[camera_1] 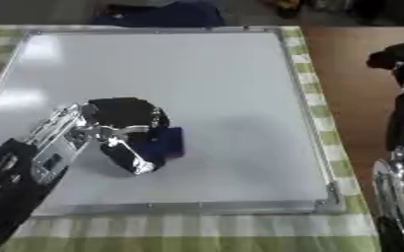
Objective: Wipe the whiteboard clean with a brush.
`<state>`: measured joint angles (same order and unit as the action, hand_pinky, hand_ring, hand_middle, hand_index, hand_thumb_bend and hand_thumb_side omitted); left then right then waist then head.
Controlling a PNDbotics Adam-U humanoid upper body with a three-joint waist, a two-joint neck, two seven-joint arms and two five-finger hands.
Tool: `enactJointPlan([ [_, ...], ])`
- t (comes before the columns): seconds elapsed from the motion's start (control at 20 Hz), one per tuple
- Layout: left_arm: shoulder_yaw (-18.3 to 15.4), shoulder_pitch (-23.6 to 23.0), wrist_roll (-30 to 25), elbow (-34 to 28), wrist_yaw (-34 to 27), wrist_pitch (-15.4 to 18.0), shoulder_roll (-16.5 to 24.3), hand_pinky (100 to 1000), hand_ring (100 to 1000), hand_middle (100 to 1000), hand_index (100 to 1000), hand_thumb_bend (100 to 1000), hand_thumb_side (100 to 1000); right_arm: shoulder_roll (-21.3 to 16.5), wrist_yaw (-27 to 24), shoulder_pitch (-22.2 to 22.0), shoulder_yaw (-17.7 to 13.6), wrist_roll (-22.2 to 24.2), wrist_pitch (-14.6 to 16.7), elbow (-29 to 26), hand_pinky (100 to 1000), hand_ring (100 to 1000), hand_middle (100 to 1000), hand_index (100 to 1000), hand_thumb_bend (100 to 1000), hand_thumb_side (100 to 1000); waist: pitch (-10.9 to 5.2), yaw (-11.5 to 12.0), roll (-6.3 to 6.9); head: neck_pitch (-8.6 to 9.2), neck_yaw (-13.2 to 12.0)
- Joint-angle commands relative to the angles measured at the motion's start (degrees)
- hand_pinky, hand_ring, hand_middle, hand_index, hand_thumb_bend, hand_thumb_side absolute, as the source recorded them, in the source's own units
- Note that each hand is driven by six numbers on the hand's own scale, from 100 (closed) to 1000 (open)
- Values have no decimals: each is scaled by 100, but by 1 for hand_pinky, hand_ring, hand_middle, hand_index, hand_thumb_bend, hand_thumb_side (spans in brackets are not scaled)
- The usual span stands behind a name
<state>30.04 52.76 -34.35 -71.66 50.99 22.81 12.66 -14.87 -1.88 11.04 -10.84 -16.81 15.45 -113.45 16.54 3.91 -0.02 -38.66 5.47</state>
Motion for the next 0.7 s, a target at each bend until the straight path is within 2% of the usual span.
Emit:
enactJointPlan([
  [0.05, -40, 12, -12, -58, 25, 10, 186, 426, 627, 464, 100, 181, 339, -98, -10, 14, -1, 8, 0, -114, 560, 549, 414, 534, 100, 898, -123, 13, 1, -2, 13],
  [0.25, -154, -41, -59, -162, -72, -56, 328, 422, 621, 456, 100, 135, 326, -108, -16, -1, 2, 15, -7, -114, 561, 550, 414, 534, 100, 899, -148, 47, 12, -14, 29],
  [0.35, -210, -62, -107, -221, -123, -103, 422, 421, 618, 454, 100, 136, 344, -111, -16, -9, 0, 16, -7, -114, 562, 550, 414, 535, 100, 899, -156, 55, 15, -17, 40],
  [0.7, -538, -116, -242, -515, -416, -309, 848, 414, 604, 422, 100, 103, 326, -135, -5, -40, -22, -8, -2, -114, 563, 551, 414, 535, 100, 899, -182, 125, 27, -45, 98],
])
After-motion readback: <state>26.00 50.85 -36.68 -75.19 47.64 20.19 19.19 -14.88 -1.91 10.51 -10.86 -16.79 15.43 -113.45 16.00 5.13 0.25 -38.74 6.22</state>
